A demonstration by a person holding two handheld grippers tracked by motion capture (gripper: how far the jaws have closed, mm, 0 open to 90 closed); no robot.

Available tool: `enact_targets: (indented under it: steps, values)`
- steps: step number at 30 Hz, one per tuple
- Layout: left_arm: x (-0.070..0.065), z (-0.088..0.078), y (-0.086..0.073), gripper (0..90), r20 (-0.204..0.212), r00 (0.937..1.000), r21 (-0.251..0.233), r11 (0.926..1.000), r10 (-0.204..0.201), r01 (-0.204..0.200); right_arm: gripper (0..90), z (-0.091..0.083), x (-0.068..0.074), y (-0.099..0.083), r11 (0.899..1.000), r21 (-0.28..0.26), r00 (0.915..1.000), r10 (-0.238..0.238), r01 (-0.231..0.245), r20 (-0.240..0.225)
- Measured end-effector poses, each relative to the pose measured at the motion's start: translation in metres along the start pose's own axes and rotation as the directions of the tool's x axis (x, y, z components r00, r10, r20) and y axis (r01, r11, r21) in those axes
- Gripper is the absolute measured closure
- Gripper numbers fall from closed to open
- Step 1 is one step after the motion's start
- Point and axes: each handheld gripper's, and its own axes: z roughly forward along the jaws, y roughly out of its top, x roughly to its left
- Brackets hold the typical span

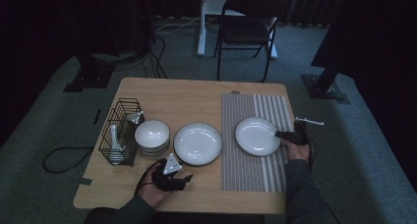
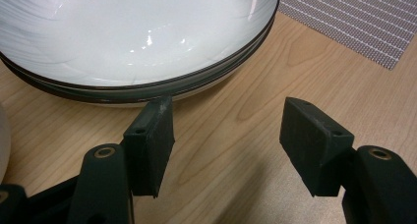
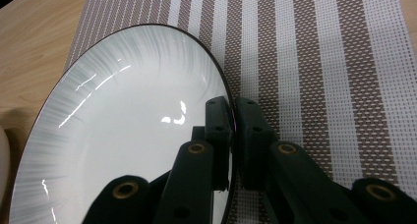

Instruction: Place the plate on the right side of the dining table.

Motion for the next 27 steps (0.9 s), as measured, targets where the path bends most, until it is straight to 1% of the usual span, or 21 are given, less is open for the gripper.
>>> enact_targets:
  steps: [2, 4, 5, 7, 8, 10, 12, 14, 16, 18, 19, 20, 21, 24, 25, 27]
  values:
    - [0.000, 0.000, 0.000, 38.4, -0.001, 1.0000, 0.001, 1.0000, 0.000, 0.000, 85.4, -0.001, 0.000, 0.000, 1.000, -0.003, 1.0000, -0.008, 0.008, 0.004]
    - [0.000, 0.000, 0.000, 38.4, -0.001, 1.0000, 0.001, 1.0000, -0.001, 0.001, 85.6, -0.003, 0.002, 0.000, 1.000, -0.019, 0.9996, -0.023, 0.023, 0.017]
    - [0.000, 0.000, 0.000, 38.4, -0.001, 1.0000, 0.003, 1.0000, -0.002, 0.002, 84.3, -0.006, 0.002, 0.000, 0.999, -0.030, 0.9995, -0.025, 0.026, 0.019]
    - [0.001, 0.001, -0.001, 38.2, -0.002, 1.0000, 0.002, 1.0000, -0.004, 0.004, 78.5, -0.011, 0.002, 0.001, 0.998, -0.058, 0.9995, -0.031, 0.031, 0.000]
    - [0.001, 0.001, -0.001, 38.2, -0.002, 1.0000, 0.003, 1.0000, -0.005, 0.005, 76.3, -0.014, 0.004, 0.001, 0.997, -0.064, 0.9990, -0.045, 0.045, 0.000]
    - [0.001, 0.001, -0.001, 38.2, 0.000, 1.0000, 0.006, 1.0000, -0.004, 0.004, 71.0, -0.018, 0.007, -0.001, 0.994, -0.066, 0.9958, -0.090, 0.091, 0.013]
    - [0.001, 0.002, -0.001, 38.2, 0.000, 1.0000, 0.010, 0.9999, -0.002, 0.002, 68.9, -0.022, 0.012, -0.004, 0.989, -0.072, 0.9917, -0.127, 0.128, 0.023]
    - [0.001, 0.002, -0.002, 38.2, 0.000, 1.0000, 0.015, 0.9999, 0.000, 0.000, 64.7, -0.026, 0.015, -0.005, 0.984, -0.085, 0.9879, -0.155, 0.155, 0.010]
    - [0.001, 0.002, -0.002, 38.2, -0.001, 1.0000, 0.014, 0.9999, -0.002, 0.002, 62.6, -0.029, 0.020, -0.005, 0.976, -0.099, 0.9810, -0.192, 0.194, 0.026]
    - [0.001, 0.002, -0.002, 38.2, -0.003, 1.0000, 0.014, 0.9999, -0.003, 0.003, 61.7, -0.032, 0.026, -0.006, 0.969, -0.099, 0.9741, -0.223, 0.226, 0.035]
    - [0.001, 0.002, -0.002, 38.2, -0.003, 1.0000, 0.014, 0.9999, -0.003, 0.003, 61.7, -0.032, 0.026, -0.006, 0.969, -0.099, 0.9741, -0.223, 0.226, 0.035]
    - [0.002, 0.002, -0.002, 38.2, -0.003, 1.0000, 0.015, 0.9999, -0.005, 0.005, 61.1, -0.033, 0.029, -0.007, 0.965, -0.101, 0.9703, -0.239, 0.242, 0.035]
    - [0.002, 0.002, -0.002, 38.2, -0.003, 1.0000, 0.017, 0.9998, -0.005, 0.005, 59.9, -0.034, 0.034, -0.009, 0.957, -0.097, 0.9622, -0.271, 0.272, 0.029]
    - [0.001, 0.002, -0.003, 38.1, -0.004, 1.0000, 0.014, 0.9999, -0.007, 0.007, 58.3, -0.035, 0.043, -0.012, 0.944, -0.099, 0.9487, -0.315, 0.316, 0.029]
    - [0.002, 0.002, -0.003, 38.1, -0.005, 1.0000, 0.016, 0.9999, -0.005, 0.006, 57.9, -0.035, 0.046, -0.014, 0.940, -0.099, 0.9448, -0.327, 0.328, 0.026]
    - [0.002, 0.002, -0.003, 38.1, -0.005, 1.0000, 0.019, 0.9998, -0.008, 0.008, 56.5, -0.035, 0.051, -0.017, 0.934, -0.106, 0.9401, -0.340, 0.340, 0.019]
